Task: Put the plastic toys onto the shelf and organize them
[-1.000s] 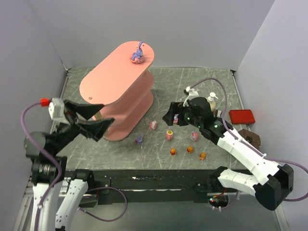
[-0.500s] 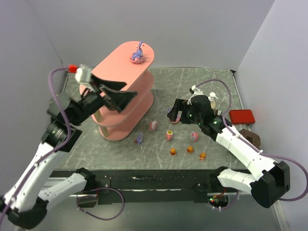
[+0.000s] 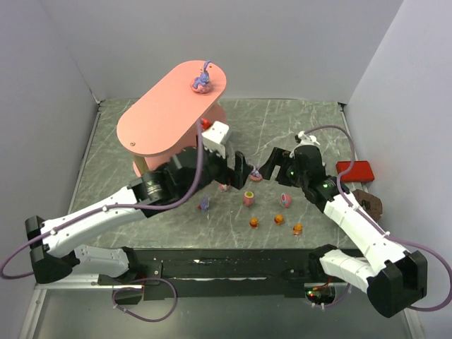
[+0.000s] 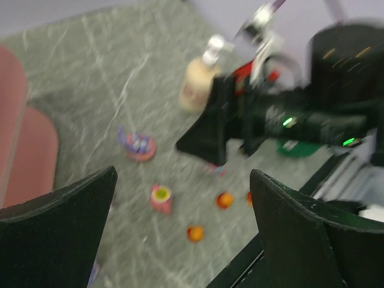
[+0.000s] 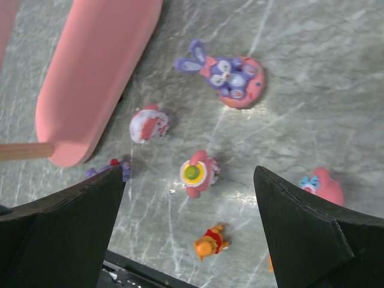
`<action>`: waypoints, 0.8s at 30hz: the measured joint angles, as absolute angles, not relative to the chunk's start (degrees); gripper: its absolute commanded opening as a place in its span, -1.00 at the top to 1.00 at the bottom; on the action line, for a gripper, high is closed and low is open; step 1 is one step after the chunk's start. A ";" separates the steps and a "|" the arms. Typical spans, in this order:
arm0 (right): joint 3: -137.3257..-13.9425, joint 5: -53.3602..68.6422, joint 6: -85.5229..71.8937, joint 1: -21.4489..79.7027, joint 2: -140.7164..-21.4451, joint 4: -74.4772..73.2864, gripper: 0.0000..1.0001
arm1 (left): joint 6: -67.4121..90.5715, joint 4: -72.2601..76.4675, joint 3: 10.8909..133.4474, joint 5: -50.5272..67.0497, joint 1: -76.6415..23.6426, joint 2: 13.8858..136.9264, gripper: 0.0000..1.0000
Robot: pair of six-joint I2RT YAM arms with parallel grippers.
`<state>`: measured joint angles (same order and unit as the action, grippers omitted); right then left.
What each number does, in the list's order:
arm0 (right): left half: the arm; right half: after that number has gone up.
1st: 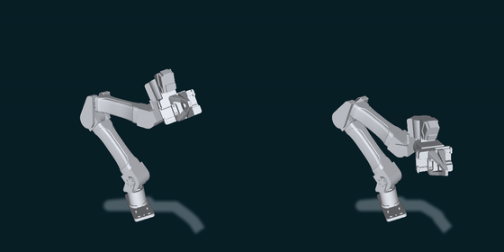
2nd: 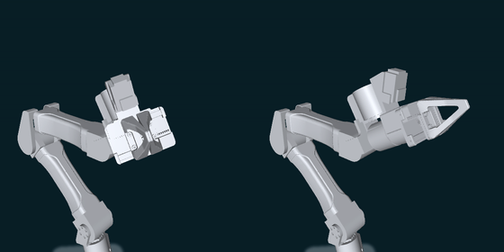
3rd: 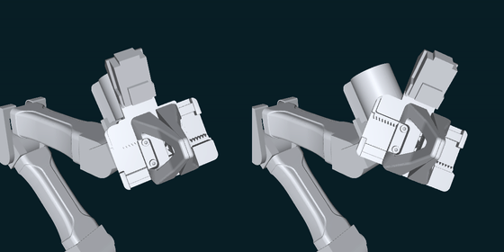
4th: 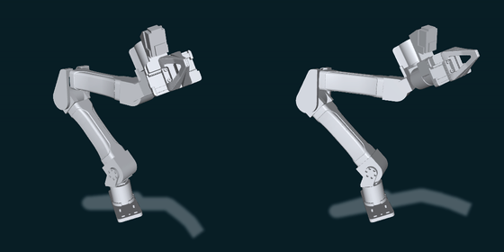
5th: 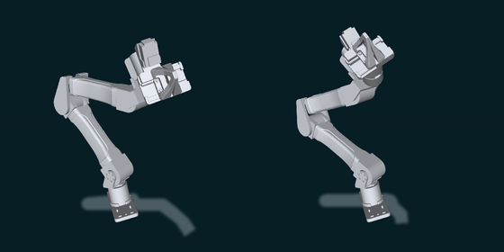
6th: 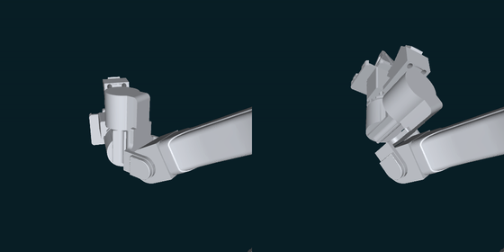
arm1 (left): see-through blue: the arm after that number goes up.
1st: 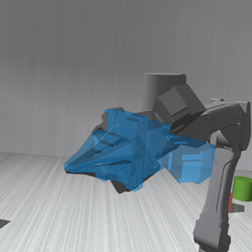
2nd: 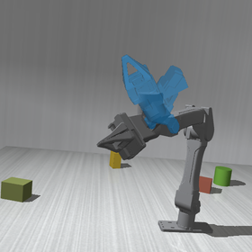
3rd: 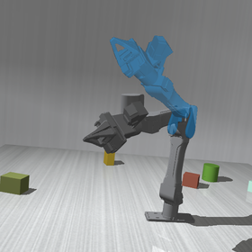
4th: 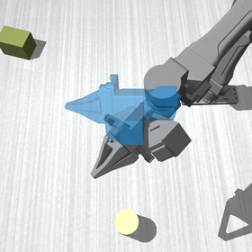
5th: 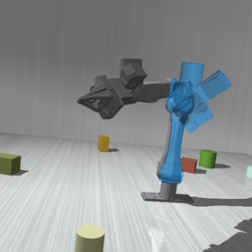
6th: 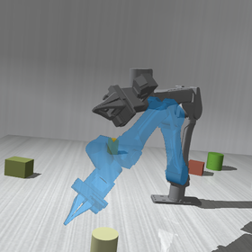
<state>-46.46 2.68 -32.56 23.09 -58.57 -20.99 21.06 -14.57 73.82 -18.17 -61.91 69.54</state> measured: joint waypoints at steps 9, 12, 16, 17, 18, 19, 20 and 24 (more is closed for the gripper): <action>-43.35 2.37 -34.76 19.25 -55.61 -20.60 -0.86 | 26.02 -15.86 71.94 -26.74 -62.94 79.11 -0.11; -42.37 2.24 -35.53 18.70 -53.67 -20.80 -0.85 | 29.74 -14.85 74.52 -27.55 -62.57 88.16 -0.08; -42.26 1.89 -35.77 18.46 -51.40 -21.37 -0.85 | 34.06 -13.32 79.11 -28.51 -61.78 100.33 -0.16; -42.26 1.76 -35.77 18.39 -50.52 -21.78 -0.85 | 35.27 -13.08 80.03 -28.64 -61.36 102.76 -0.21; -42.26 1.63 -35.77 18.37 -49.76 -22.09 -0.85 | 36.34 -13.02 80.71 -28.73 -60.99 104.62 -0.24; -42.26 1.50 -35.77 18.35 -49.08 -22.39 -0.85 | 37.74 -12.91 81.47 -28.86 -60.42 106.63 -0.26; -42.19 1.43 -35.79 18.33 -48.16 -22.72 -0.85 | 38.72 -12.73 81.84 -28.97 -59.90 107.83 -0.31; -41.65 1.23 -35.97 18.31 -44.97 -23.81 -0.85 | 41.69 -12.21 82.00 -30.50 -57.58 110.91 -0.35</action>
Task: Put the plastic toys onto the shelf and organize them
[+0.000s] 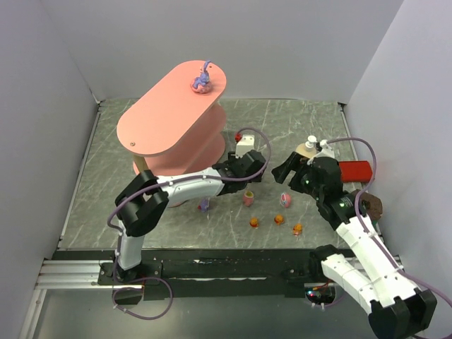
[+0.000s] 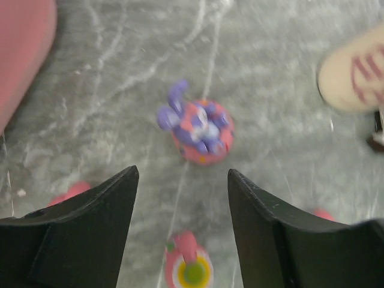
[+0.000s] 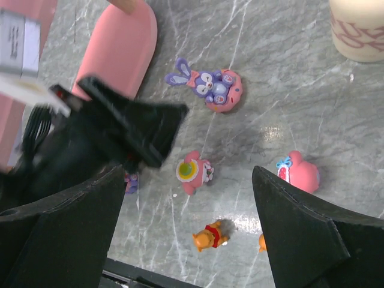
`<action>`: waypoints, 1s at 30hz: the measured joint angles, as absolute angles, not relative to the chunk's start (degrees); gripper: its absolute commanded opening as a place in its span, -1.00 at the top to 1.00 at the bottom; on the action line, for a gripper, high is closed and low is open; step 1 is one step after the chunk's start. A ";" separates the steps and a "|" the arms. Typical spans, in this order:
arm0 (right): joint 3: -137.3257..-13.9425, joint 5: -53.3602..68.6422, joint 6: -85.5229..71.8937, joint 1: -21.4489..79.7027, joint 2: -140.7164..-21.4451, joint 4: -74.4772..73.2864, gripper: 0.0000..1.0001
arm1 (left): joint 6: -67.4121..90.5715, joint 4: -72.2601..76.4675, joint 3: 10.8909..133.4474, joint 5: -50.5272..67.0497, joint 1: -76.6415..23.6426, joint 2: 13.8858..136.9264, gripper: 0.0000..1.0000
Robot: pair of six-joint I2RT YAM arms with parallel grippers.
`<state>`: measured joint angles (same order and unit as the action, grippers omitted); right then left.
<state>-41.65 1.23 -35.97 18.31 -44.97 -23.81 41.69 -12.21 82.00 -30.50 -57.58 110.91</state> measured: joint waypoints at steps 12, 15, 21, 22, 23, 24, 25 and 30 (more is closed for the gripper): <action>-41.63 -1.13 -35.46 18.06 -43.11 -27.07 -0.86 | 44.45 -2.35 82.00 -30.85 -52.38 115.68 -0.01; -41.63 -1.56 -35.16 17.98 -42.81 -27.46 -0.86 | 44.47 -0.93 82.00 -30.28 -51.18 116.95 0.06; -41.63 -2.22 -34.85 17.82 -42.81 -28.16 -0.85 | 44.71 1.28 81.80 -29.52 -50.98 118.41 0.37; -41.63 -2.31 -34.83 17.78 -42.81 -28.23 -0.86 | 44.75 1.76 81.73 -29.34 -50.98 118.54 0.56; -41.63 -2.46 -34.79 17.74 -42.81 -28.34 -0.85 | 44.77 2.39 81.71 -29.23 -50.98 118.69 0.67; -41.63 -2.63 -34.68 17.74 -42.78 -28.42 -0.85 | 44.99 2.76 81.71 -29.10 -50.98 118.78 0.81; -41.63 -2.70 -34.63 17.72 -42.78 -28.45 -0.86 | 44.95 2.87 81.71 -29.06 -50.98 118.83 0.95; -41.63 -3.44 -34.44 17.65 -42.35 -28.69 -0.85 | 45.28 4.16 81.43 -28.23 -50.98 118.85 0.98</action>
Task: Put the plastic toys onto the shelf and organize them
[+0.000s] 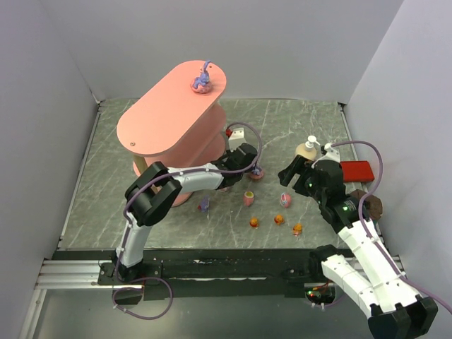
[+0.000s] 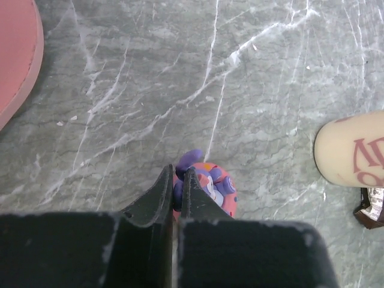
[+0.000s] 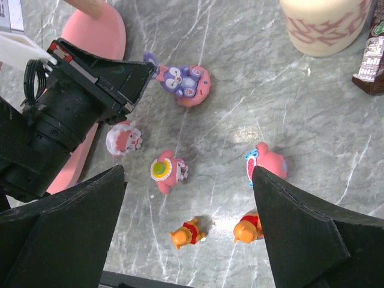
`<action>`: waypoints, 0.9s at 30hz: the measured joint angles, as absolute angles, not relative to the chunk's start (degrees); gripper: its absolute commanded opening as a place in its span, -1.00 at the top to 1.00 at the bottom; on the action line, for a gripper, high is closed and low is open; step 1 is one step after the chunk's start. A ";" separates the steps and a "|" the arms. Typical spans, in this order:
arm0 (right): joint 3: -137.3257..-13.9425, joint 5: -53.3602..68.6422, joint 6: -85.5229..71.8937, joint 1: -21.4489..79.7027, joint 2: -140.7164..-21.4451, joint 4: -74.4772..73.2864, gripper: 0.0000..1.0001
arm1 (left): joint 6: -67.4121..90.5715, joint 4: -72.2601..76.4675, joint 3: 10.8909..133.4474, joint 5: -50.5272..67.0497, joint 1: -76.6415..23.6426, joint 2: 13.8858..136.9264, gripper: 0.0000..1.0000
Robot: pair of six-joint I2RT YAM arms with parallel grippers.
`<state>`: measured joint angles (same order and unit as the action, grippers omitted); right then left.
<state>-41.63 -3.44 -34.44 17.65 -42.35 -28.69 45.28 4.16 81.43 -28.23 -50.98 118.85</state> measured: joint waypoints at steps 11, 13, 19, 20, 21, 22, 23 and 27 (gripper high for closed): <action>-41.65 -3.46 -34.44 17.58 -41.32 -28.77 -0.85 | 37.01 -2.11 80.38 -20.38 -51.94 109.08 0.98; -41.67 -3.46 -34.44 17.58 -41.06 -28.77 -0.85 | 34.63 -4.78 81.41 -19.09 -52.42 104.95 0.98; -41.67 -3.40 -34.39 17.58 -40.60 -28.75 -0.84 | 28.27 -12.97 87.96 -17.56 -53.04 93.23 0.98; -41.69 -3.40 -34.35 17.56 -40.60 -28.73 -0.85 | 27.57 -14.24 89.10 -17.63 -52.99 91.57 0.98; -41.69 -3.36 -34.22 17.56 -40.60 -28.75 -0.84 | 26.81 -15.75 90.32 -17.65 -52.88 90.04 0.98; -41.69 -3.29 -34.11 17.56 -40.62 -28.73 -0.85 | 26.04 -17.30 91.59 -17.65 -52.58 88.53 0.98; -41.78 -3.14 -34.00 17.56 -40.64 -28.73 -0.85 | 25.52 -18.94 92.92 -17.61 -52.21 87.02 0.98; -42.02 -2.55 -33.71 17.56 -40.75 -28.05 -0.85 | 24.40 -24.03 96.47 -17.32 -48.95 82.94 0.98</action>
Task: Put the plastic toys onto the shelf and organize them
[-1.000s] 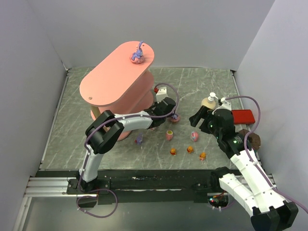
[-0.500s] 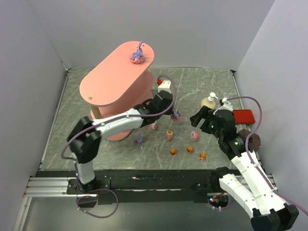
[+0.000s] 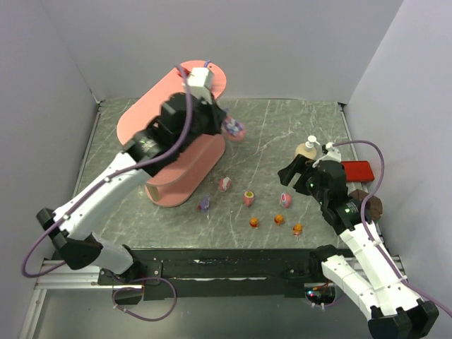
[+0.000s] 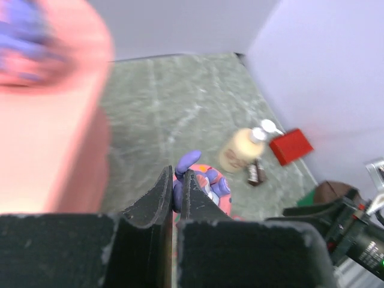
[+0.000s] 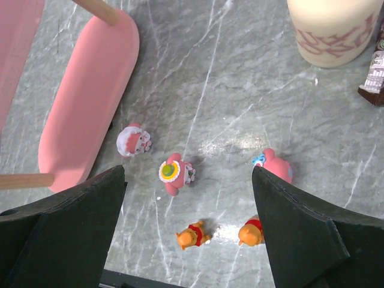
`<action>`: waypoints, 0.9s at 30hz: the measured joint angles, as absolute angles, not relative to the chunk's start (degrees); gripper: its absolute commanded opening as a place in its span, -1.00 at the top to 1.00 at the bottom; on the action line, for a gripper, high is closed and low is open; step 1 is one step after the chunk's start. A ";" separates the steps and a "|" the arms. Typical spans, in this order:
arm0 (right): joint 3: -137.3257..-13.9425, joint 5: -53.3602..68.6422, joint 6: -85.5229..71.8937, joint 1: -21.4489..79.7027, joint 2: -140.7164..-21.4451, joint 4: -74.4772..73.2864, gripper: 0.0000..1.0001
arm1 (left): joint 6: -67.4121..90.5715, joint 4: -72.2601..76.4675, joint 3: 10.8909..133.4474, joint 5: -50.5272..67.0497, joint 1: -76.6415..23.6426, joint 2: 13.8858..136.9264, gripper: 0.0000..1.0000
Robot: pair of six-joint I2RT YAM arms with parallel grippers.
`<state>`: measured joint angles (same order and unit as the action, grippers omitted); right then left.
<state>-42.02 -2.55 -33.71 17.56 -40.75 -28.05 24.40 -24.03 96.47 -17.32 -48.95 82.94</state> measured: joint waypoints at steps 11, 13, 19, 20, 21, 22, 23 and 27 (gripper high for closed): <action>-42.04 -1.10 -33.58 17.47 -43.64 -25.98 -0.84 | 22.06 -37.50 105.01 -13.06 -38.02 76.88 0.98; -42.04 -0.78 -33.58 17.47 -44.05 -25.50 -0.84 | 21.63 -39.55 107.44 -12.01 -35.40 76.86 0.98; -41.85 -0.38 -33.61 17.47 -45.39 -23.97 -0.83 | 19.49 -43.20 112.44 -5.45 -28.75 77.47 0.98; -41.71 -0.38 -33.61 17.47 -45.45 -23.64 -0.83 | 19.09 -43.35 112.51 -3.95 -27.62 77.65 0.98; -41.65 -0.36 -33.61 17.47 -45.50 -23.51 -0.84 | 18.85 -43.70 112.53 -2.07 -26.26 77.93 0.98; -41.63 -0.25 -33.61 17.47 -45.54 -23.46 -0.83 | 18.65 -44.03 112.53 -0.62 -25.10 78.30 0.98; -41.63 0.05 -33.61 17.47 -45.58 -23.35 -0.84 | 18.37 -44.36 112.53 1.52 -23.33 79.00 0.98; -41.60 0.51 -33.58 17.47 -45.65 -23.14 -0.83 | 17.63 -45.17 112.53 7.64 -19.14 81.78 0.98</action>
<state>-41.60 0.51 -33.58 17.47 -45.65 -23.14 17.63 -45.17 112.53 7.64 -19.14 81.78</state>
